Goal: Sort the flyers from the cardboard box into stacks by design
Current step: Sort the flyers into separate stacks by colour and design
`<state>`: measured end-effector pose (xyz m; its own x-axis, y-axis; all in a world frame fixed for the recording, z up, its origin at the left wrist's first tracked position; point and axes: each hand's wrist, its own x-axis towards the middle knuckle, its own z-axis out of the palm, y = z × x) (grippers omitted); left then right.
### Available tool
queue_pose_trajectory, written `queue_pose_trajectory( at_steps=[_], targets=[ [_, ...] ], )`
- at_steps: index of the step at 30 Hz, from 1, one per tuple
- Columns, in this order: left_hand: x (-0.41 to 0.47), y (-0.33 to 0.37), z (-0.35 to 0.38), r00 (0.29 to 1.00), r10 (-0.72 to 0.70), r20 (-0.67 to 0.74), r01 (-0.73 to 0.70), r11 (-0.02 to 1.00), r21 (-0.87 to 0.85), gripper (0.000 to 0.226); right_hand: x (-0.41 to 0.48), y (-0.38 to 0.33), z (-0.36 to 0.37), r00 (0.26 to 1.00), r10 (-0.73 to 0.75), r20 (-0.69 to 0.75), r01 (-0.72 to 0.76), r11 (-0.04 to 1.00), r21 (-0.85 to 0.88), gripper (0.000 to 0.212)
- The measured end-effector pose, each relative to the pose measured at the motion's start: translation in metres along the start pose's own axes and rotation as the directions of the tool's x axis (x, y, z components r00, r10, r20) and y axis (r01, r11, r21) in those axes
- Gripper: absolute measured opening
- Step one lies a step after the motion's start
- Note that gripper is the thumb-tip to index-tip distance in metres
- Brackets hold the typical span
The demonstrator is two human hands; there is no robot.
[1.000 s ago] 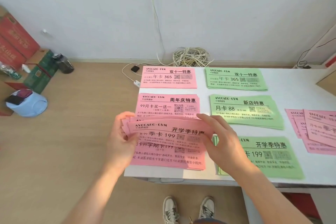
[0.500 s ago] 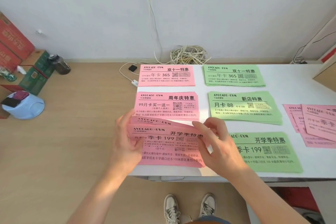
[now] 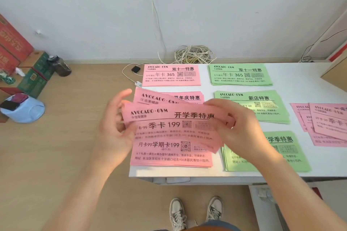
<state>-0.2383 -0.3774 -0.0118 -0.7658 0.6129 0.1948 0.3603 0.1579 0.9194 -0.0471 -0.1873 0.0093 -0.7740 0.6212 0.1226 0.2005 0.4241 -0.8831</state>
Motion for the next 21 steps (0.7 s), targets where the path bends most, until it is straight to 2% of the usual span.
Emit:
queue_pose_trajectory(
  at_steps=[1,2,5,7,8,10,12,14,17,19,21],
  targets=[
    [0.003,0.001,-0.005,0.998,-0.033,0.049,0.031,0.999,0.028,0.087,0.003,-0.004,-0.004,0.991,0.117,0.056,-0.122,0.988,0.094,0.044],
    [0.005,-0.002,-0.009,0.991,-0.078,0.105,0.069,0.994,0.086,0.086,0.006,-0.003,-0.004,0.974,0.197,0.113,-0.209,0.972,0.108,0.044],
    [0.0,-0.015,-0.006,0.955,-0.194,0.223,0.105,0.927,0.36,0.086,0.008,0.011,0.011,0.916,0.351,0.195,-0.339,0.936,-0.09,0.041],
    [-0.008,-0.025,0.002,0.93,-0.209,0.302,0.002,0.826,0.564,0.084,0.004,0.024,0.026,0.897,0.404,0.182,-0.371,0.909,-0.187,0.042],
    [-0.012,-0.029,0.004,0.917,-0.222,0.333,-0.057,0.75,0.659,0.083,0.002,0.03,0.031,0.903,0.399,0.161,-0.35,0.899,-0.263,0.045],
    [-0.015,-0.033,0.006,0.911,-0.215,0.353,-0.16,0.603,0.781,0.081,-0.003,0.035,0.034,0.937,0.317,0.143,-0.207,0.837,-0.506,0.058],
    [-0.013,-0.027,0.007,0.891,-0.189,0.412,-0.256,0.541,0.801,0.084,-0.008,0.036,0.032,0.949,0.224,0.224,-0.024,0.756,-0.654,0.085],
    [-0.009,-0.017,0.014,0.805,-0.209,0.555,-0.368,0.558,0.744,0.097,-0.011,0.035,0.033,0.9,0.217,0.379,0.116,0.718,-0.686,0.107],
    [-0.003,-0.012,0.036,0.62,-0.319,0.717,-0.545,0.483,0.686,0.121,-0.014,0.036,0.04,0.806,0.261,0.531,0.278,0.626,-0.729,0.125],
    [0.002,-0.018,0.046,0.575,-0.363,0.733,-0.586,0.442,0.679,0.128,-0.014,0.037,0.044,0.79,0.258,0.556,0.334,0.579,-0.743,0.128],
    [0.006,-0.021,0.049,0.569,-0.377,0.731,-0.588,0.436,0.682,0.128,-0.013,0.037,0.045,0.796,0.235,0.559,0.351,0.572,-0.741,0.128]
  ],
)
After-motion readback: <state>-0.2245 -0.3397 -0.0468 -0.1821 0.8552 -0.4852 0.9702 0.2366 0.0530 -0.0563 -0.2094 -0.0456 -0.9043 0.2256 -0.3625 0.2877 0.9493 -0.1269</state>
